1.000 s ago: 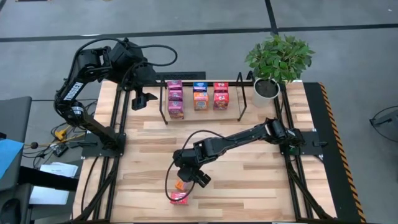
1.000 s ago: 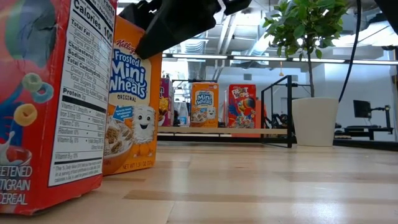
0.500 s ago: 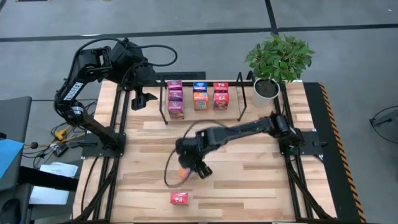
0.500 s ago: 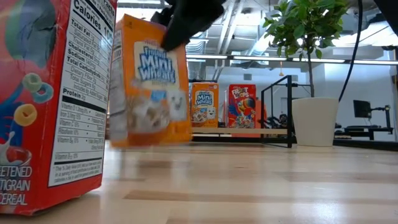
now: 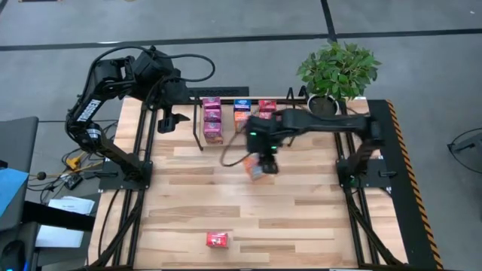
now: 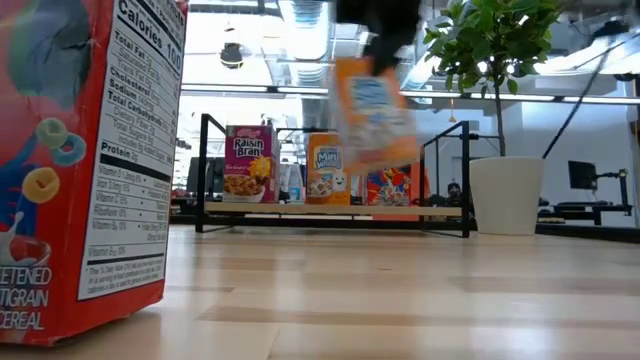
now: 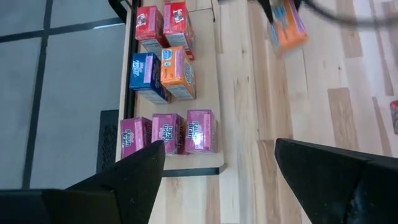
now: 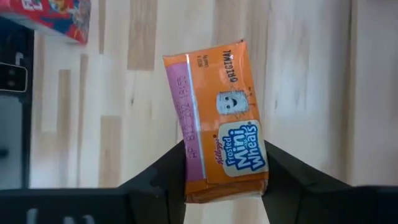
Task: Stack cereal on shelf
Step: Put the orange cereal box on the shelf aligned with the other orange cereal box
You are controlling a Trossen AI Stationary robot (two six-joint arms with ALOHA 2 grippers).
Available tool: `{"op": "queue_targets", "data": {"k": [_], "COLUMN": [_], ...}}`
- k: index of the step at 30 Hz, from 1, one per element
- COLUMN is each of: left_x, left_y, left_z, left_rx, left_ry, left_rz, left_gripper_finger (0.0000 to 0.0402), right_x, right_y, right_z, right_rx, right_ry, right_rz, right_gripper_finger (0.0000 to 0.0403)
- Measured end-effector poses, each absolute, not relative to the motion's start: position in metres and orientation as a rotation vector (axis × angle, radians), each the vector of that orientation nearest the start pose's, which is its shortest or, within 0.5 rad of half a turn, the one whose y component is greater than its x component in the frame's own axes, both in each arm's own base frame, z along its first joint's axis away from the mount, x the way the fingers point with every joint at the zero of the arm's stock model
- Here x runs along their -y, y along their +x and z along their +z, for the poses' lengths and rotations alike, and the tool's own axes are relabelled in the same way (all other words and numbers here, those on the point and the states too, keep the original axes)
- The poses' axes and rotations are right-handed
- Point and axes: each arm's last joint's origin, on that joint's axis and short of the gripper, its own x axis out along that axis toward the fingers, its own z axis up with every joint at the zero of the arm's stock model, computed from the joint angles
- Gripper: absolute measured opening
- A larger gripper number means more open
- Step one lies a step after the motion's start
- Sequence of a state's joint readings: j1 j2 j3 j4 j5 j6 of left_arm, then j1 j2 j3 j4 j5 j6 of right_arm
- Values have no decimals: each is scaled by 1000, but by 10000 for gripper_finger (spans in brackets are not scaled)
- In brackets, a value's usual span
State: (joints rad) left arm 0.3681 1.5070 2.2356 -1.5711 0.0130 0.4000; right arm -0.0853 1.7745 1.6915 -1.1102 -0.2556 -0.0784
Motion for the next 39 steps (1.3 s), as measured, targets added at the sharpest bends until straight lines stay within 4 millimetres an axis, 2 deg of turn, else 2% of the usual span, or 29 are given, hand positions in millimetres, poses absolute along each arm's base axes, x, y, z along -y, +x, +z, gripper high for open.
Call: {"op": "queue_targets", "data": {"k": [2, 4, 7, 9, 13, 19, 23, 30, 39], "left_x": [-75, -75, -75, -75, -79, -89, -93, -100, -106], "left_y": [197, 197, 197, 197, 203, 209, 212, 208, 205], "left_z": [503, 503, 503, 503, 501, 496, 494, 494, 494], "left_rx": [-880, -876, -868, -867, -873, -911, -934, -935, -941], "left_ry": [210, 207, 201, 202, 187, 138, 130, 113, 116], "left_rz": [156, 157, 162, 162, 190, 297, 328, 362, 374], "left_gripper_finger": [297, 297, 297, 297, 297, 297, 297, 297, 297], "right_x": [18, 8, -2, -2, 25, 76, 99, 117, 123], "right_y": [335, 322, 318, 322, 331, 339, 345, 353, 354], "right_z": [306, 294, 275, 269, 269, 271, 272, 266, 266], "right_rx": [-1128, -1057, -942, -887, -861, -869, -876, -889, -847], "right_ry": [181, 192, 136, 79, -28, -19, -46, -53, -41], "right_rz": [138, 72, -2, -42, -64, -23, -42, -58, -85], "right_gripper_finger": [179, 184, 193, 194, 189, 186, 201, 207, 204]}}
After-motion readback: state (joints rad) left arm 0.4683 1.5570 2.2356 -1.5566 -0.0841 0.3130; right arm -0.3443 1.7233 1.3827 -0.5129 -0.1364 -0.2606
